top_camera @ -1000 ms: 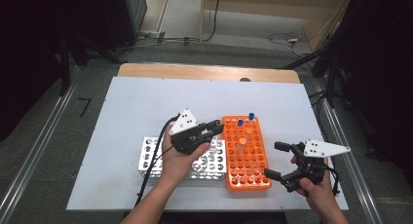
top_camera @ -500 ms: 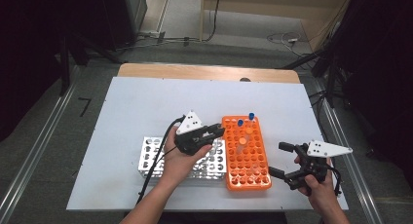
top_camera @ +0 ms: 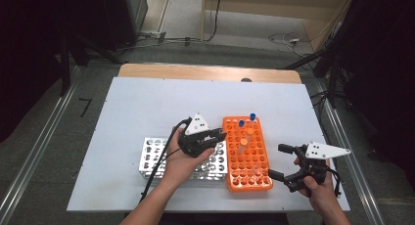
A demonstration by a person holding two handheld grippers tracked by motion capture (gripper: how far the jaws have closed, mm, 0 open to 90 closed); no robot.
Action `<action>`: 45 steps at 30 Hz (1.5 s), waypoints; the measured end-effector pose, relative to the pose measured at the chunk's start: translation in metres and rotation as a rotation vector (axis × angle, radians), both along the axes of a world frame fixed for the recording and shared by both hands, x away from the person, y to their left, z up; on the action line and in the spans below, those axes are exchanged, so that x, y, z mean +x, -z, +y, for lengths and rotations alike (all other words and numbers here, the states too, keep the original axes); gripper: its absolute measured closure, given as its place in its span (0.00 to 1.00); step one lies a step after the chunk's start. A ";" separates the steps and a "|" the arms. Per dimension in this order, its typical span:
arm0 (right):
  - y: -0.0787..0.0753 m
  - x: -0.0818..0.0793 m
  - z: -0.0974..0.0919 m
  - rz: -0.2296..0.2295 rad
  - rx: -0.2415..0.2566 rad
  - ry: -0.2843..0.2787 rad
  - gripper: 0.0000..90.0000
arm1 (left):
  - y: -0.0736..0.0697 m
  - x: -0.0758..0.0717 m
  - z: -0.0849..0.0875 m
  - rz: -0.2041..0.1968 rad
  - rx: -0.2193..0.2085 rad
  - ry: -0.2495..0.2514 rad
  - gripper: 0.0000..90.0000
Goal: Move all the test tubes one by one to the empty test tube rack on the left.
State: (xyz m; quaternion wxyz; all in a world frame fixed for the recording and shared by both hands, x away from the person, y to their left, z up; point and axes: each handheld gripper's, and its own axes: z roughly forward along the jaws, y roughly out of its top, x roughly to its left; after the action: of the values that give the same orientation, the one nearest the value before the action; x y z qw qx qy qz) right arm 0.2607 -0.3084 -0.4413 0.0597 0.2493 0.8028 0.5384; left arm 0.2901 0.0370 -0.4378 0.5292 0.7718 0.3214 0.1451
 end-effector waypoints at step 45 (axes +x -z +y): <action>0.036 0.000 0.033 0.075 -0.122 -0.141 0.57 | -0.009 -0.039 0.044 0.028 -0.127 0.065 0.01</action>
State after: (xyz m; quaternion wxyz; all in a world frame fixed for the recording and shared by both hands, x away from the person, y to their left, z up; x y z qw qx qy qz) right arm 0.2608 -0.2753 -0.4774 0.0065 0.2083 0.8512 0.4816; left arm 0.2510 0.0809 -0.4290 0.5769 0.7487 0.3119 0.0963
